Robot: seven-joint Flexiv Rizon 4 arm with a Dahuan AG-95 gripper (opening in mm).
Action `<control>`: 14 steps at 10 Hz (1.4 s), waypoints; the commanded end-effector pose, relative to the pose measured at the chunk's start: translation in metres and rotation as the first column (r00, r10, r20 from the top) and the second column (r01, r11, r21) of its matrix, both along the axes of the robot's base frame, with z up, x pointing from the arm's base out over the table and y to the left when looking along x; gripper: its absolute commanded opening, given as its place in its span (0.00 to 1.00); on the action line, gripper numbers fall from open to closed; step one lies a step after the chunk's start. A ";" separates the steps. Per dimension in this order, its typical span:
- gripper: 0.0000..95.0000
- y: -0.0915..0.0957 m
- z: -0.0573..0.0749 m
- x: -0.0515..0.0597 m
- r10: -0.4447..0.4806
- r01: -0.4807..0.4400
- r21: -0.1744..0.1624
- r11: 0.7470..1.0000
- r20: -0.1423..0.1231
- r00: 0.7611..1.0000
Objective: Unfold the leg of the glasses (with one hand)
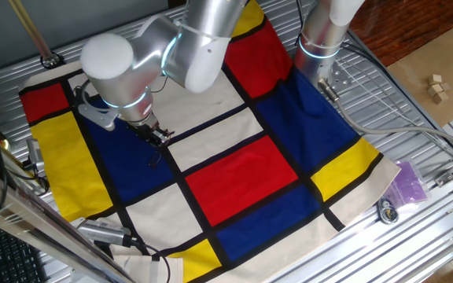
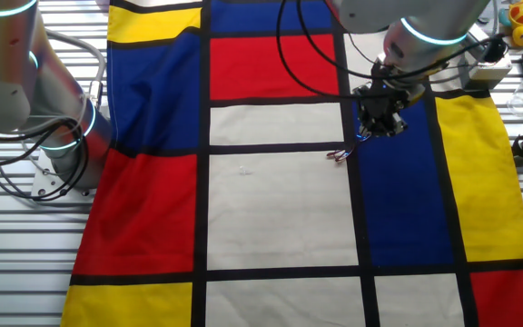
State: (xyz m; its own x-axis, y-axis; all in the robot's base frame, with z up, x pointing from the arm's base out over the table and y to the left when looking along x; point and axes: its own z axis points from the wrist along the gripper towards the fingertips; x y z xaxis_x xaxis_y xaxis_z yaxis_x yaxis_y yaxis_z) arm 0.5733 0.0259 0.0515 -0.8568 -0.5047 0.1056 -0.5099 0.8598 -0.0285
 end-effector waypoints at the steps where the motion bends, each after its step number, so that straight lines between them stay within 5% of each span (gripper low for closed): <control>1: 0.00 0.000 -0.001 0.002 -0.009 0.009 0.010 1.000 0.028 1.000; 13: 0.00 -0.004 -0.016 -0.006 0.033 -0.034 0.013 0.999 0.053 0.998; 14: 0.20 -0.005 -0.017 -0.006 0.039 -0.040 0.015 0.999 0.053 0.998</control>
